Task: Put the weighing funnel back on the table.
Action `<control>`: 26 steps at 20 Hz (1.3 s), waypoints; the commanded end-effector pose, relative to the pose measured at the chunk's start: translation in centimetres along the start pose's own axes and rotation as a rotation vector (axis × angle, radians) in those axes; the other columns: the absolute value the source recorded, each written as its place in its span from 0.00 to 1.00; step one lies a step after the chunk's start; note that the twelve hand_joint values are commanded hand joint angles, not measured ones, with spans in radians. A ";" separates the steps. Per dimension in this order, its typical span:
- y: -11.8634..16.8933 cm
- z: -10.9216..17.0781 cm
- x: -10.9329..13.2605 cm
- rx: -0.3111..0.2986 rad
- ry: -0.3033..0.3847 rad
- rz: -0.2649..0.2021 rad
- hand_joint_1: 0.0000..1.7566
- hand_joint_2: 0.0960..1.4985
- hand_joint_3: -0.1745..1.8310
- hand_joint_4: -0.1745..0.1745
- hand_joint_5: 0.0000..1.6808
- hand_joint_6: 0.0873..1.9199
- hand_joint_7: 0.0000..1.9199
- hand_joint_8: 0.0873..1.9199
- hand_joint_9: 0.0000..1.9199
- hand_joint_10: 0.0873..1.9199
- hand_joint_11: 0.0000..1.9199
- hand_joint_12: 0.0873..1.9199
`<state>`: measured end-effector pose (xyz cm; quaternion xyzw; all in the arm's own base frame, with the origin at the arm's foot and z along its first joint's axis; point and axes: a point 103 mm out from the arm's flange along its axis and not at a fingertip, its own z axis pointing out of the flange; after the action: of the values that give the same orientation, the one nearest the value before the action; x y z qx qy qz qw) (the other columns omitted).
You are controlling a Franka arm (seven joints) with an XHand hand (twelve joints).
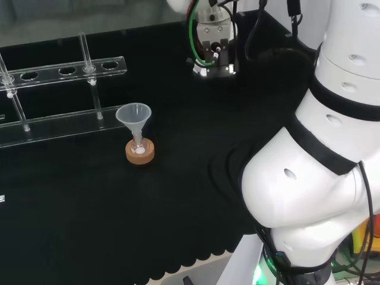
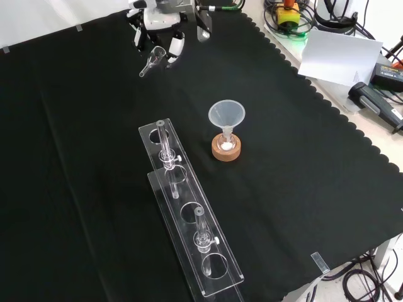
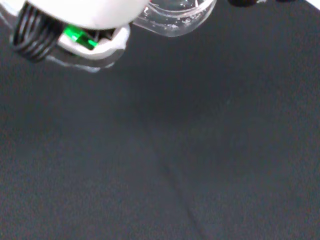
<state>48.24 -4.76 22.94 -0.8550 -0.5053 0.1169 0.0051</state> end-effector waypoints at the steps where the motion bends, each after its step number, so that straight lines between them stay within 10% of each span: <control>1: 0.6 1.5 -0.5 0.026 0.060 0.026 0.64 0.32 0.52 1.00 0.76 0.37 0.91 0.06 0.78 0.11 0.19 0.72; 26: 1.8 9.7 1.4 0.010 0.074 0.064 0.64 0.33 0.52 1.00 0.76 0.37 0.91 0.05 0.78 0.11 0.20 0.72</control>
<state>47.92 -5.62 14.66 -0.8766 -0.4745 0.0754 0.0273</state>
